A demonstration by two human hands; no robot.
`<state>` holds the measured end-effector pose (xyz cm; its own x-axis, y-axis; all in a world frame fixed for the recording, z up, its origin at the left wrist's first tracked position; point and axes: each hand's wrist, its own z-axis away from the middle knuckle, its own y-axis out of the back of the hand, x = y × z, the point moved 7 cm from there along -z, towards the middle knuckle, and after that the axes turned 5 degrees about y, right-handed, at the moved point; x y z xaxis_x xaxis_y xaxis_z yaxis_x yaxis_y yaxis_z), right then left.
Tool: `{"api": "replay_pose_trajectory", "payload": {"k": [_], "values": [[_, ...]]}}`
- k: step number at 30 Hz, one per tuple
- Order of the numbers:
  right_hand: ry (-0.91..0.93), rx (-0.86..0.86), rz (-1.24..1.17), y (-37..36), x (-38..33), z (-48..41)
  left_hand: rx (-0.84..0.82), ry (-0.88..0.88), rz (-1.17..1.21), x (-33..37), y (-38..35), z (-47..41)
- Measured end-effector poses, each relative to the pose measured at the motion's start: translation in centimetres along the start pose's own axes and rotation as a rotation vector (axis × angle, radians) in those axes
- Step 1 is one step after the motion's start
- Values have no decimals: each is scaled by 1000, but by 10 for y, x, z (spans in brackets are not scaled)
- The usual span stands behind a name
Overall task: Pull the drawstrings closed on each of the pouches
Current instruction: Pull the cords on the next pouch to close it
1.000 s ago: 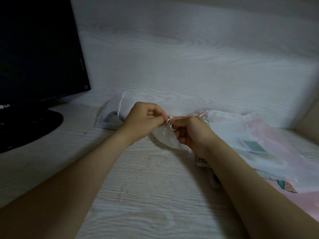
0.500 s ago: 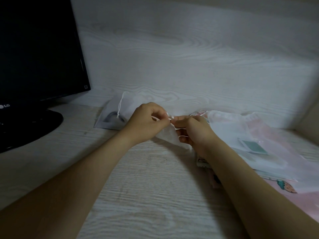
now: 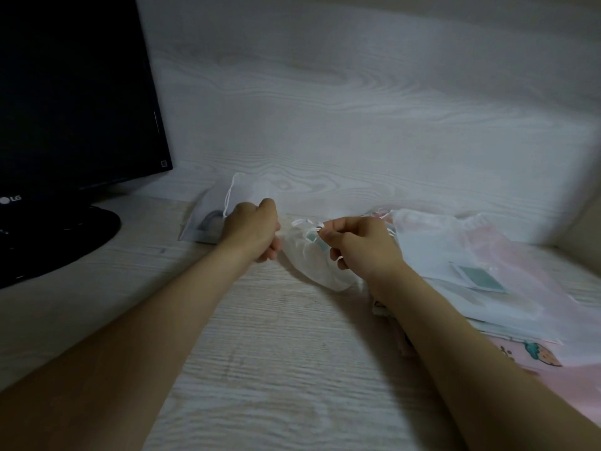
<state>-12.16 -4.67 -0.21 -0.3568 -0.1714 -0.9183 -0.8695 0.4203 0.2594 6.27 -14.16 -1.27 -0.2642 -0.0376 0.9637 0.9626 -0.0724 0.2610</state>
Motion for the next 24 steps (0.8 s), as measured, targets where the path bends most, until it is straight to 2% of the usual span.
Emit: {"api": "replay_pose_trajectory", "payload": {"k": [5,10,15,21,24], "values": [[16,-12,5,-2,-2,1,-141,-253,-216,12,-16,3],[28,-16,24,-1,-2,0,-248,-506,-263,21,-29,12],[76,-16,86,-1,-3,-1,-118,-600,-261,27,-21,11],[198,-31,354,0,-10,-4,22,-591,-277,28,-6,3],[198,-14,471,1,-15,-1,116,-570,-262,28,4,2]]}}
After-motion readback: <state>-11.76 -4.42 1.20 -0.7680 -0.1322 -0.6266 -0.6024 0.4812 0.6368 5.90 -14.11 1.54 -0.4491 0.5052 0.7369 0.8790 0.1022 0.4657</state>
